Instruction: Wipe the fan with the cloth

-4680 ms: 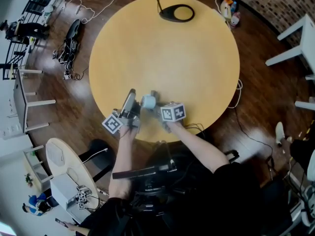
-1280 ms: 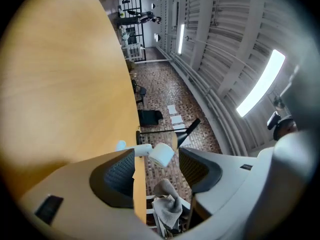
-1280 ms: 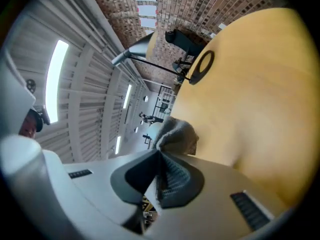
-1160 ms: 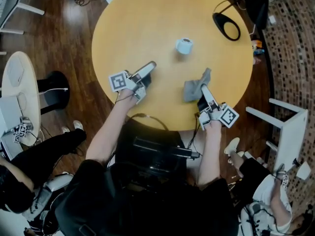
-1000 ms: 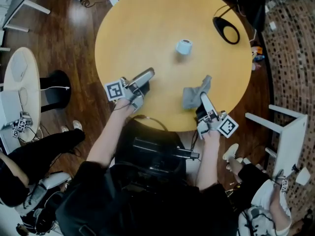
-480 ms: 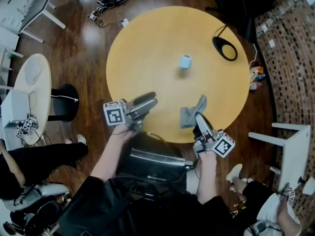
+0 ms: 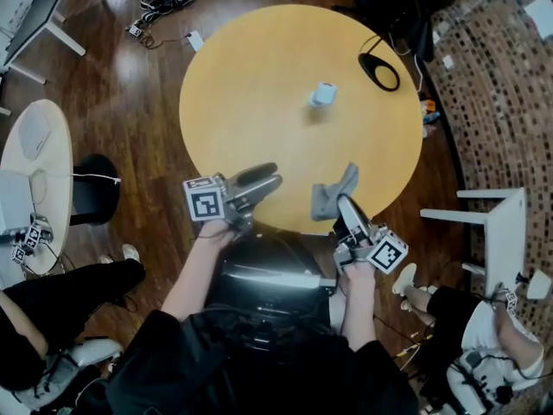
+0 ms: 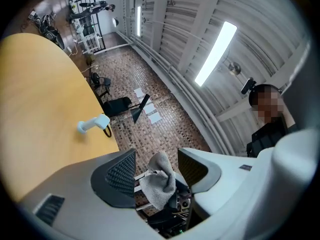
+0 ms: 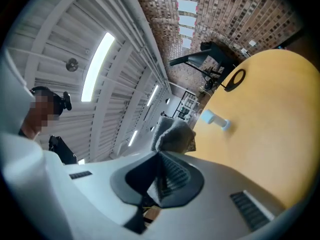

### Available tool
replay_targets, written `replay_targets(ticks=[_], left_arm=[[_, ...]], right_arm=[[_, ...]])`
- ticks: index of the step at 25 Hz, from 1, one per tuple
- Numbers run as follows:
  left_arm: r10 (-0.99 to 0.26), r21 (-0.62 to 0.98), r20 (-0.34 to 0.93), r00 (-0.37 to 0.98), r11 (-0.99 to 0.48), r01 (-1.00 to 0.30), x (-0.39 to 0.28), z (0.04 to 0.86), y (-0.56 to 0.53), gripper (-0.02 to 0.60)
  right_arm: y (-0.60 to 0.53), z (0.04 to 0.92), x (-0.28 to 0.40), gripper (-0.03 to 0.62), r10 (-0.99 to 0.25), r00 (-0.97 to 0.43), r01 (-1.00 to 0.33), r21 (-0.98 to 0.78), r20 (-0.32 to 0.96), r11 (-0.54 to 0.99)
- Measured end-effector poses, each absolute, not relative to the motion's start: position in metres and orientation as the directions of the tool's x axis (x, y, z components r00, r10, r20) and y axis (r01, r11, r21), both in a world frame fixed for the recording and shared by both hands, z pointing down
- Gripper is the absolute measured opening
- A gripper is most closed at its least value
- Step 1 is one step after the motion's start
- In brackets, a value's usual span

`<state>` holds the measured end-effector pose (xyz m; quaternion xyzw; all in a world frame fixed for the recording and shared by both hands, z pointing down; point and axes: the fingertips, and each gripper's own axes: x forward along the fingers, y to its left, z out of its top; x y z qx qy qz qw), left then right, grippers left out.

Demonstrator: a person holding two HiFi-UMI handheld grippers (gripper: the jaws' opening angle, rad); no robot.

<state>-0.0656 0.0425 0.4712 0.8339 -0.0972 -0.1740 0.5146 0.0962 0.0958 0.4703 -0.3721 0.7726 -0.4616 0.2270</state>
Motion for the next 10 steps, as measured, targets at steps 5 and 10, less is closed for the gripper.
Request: replay_targets(ticks=[5, 10], left_arm=[[-0.321, 0.902, -0.208, 0.924, -0.429, 0.054, -0.099, 0.477, 0.066, 0.242], [-0.311, 0.89, -0.202, 0.929, -0.454, 0.041, -0.111, 0.477, 0.068, 0.239]], right_arm=[[0.131, 0.463, 0.065, 0.026, -0.817, -0.576, -0.403, -0.875, 0.016, 0.268], [0.145, 0.462, 0.058, 0.026, -0.842, -0.54, -0.403, -0.881, 0.012, 0.246]])
